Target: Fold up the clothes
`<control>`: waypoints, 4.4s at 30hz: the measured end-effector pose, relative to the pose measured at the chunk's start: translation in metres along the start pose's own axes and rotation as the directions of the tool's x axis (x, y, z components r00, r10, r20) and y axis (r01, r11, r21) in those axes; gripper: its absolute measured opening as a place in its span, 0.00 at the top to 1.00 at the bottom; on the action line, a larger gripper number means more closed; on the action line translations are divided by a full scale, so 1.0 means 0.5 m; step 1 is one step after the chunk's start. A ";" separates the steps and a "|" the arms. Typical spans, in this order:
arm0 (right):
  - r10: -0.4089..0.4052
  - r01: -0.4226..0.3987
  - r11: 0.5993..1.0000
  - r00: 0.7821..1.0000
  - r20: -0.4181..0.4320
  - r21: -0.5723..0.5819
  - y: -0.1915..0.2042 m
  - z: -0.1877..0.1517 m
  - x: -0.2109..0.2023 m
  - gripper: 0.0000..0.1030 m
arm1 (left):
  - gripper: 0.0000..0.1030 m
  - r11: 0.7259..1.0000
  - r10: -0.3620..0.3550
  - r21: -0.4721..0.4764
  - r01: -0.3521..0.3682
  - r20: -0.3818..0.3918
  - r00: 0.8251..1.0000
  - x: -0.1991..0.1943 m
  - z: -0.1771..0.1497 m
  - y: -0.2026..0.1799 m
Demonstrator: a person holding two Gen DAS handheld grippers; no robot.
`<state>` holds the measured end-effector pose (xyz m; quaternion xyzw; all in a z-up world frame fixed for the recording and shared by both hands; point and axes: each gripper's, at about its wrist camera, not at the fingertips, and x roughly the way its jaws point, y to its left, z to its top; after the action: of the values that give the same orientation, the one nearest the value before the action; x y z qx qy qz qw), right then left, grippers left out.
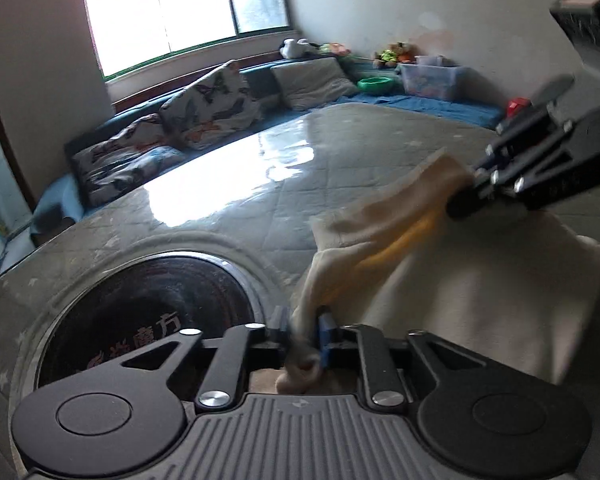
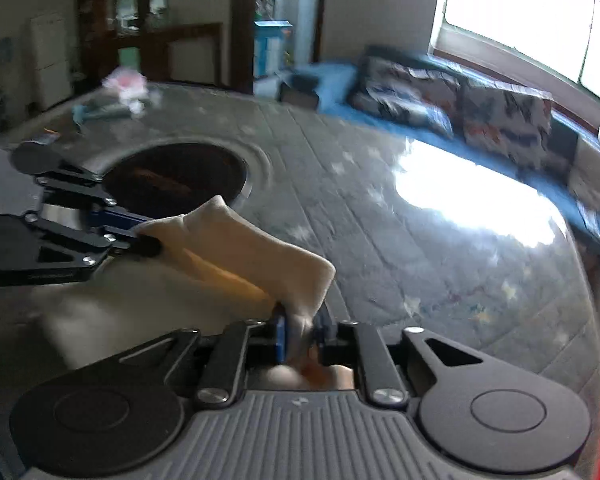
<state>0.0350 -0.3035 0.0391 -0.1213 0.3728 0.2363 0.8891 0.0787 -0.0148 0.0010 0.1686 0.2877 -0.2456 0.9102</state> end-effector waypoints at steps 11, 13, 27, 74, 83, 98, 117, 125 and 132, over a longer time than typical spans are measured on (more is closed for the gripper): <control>-0.148 0.132 0.981 0.983 0.111 0.144 -0.031 -0.095 -0.083 0.40 | 0.60 0.987 0.095 -0.133 -0.089 0.038 0.995 -0.068 -0.014 0.020; -0.167 0.150 0.977 0.980 0.112 0.150 -0.027 -0.114 -0.101 0.37 | 0.58 0.981 0.083 -0.179 -0.076 0.032 0.996 -0.088 -0.026 0.019; -0.067 0.037 0.951 0.994 0.087 0.307 -0.006 -0.221 -0.166 0.73 | 0.77 0.962 -0.016 -0.273 0.010 -0.018 1.000 -0.163 -0.094 -0.009; -0.087 0.044 0.928 0.991 0.100 0.370 -0.037 -0.106 -0.003 0.61 | 0.71 0.934 -0.026 -0.357 0.024 0.001 1.000 -0.026 -0.009 0.025; -0.072 0.033 0.948 0.991 0.111 0.316 -0.008 -0.062 -0.001 0.55 | 0.69 0.943 -0.058 -0.325 0.066 0.035 0.998 -0.044 0.021 -0.016; -0.052 0.032 0.985 0.992 0.115 0.171 0.065 -0.058 -0.001 0.48 | 0.60 0.949 0.001 -0.316 -0.002 -0.003 1.000 -0.048 -0.002 0.007; 0.111 -0.102 0.990 0.989 0.094 -0.101 0.254 -0.115 -0.054 0.43 | 0.54 0.946 -0.001 -0.324 -0.002 -0.012 1.000 -0.042 -0.015 0.031; 0.157 -0.134 0.979 0.976 0.153 -0.154 0.292 -0.094 -0.077 0.43 | 0.54 0.947 0.024 -0.319 -0.027 -0.014 1.000 -0.056 -0.016 0.041; 0.374 -0.358 0.914 0.926 0.056 -0.190 0.353 -0.085 -0.045 0.43 | 0.54 0.946 0.049 -0.321 -0.054 -0.023 0.999 -0.062 -0.023 0.050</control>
<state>-0.0946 -0.1759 0.0191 -0.1163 0.3256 0.4360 0.8309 0.0650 0.0220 0.0150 0.0273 0.3259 -0.1703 0.9295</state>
